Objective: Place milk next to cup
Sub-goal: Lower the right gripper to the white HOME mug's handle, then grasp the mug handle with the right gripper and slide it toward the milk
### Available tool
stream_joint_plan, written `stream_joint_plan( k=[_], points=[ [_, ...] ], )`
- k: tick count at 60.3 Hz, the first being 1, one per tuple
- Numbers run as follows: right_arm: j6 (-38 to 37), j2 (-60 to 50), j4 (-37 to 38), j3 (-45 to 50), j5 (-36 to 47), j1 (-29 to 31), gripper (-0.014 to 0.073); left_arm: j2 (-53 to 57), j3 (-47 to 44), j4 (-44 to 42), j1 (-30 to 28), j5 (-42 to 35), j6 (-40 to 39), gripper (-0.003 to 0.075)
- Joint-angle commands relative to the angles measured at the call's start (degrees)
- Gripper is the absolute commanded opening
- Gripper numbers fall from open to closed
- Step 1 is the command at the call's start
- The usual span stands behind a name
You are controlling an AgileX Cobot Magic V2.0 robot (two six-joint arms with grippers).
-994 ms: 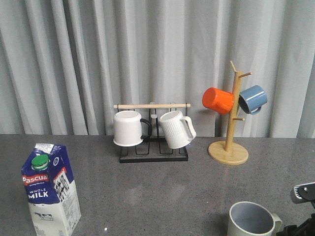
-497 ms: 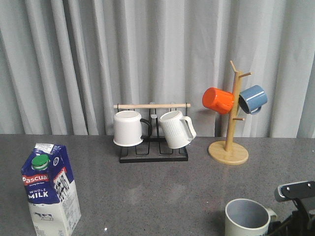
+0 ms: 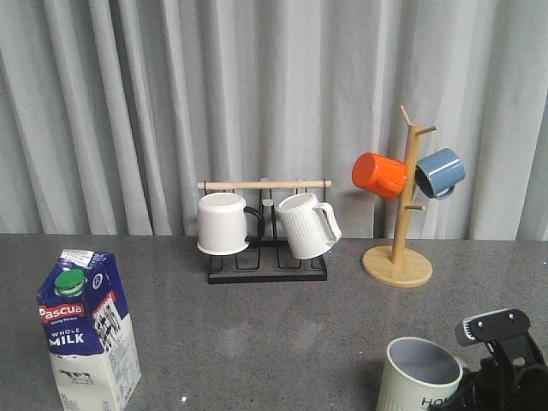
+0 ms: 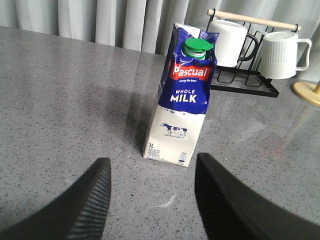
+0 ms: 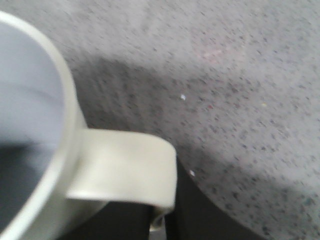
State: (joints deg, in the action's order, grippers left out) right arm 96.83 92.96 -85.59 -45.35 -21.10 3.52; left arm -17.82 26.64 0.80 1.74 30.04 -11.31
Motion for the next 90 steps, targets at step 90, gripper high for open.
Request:
stream_joint_plan(
  k=[90],
  points=[
    [-5.35, 2.58, -9.23, -11.4, 16.41, -23.65, 0.0115, -0.89, 1.68, 0.64, 0.04, 0.84, -0.06, 0.0377]
  ],
)
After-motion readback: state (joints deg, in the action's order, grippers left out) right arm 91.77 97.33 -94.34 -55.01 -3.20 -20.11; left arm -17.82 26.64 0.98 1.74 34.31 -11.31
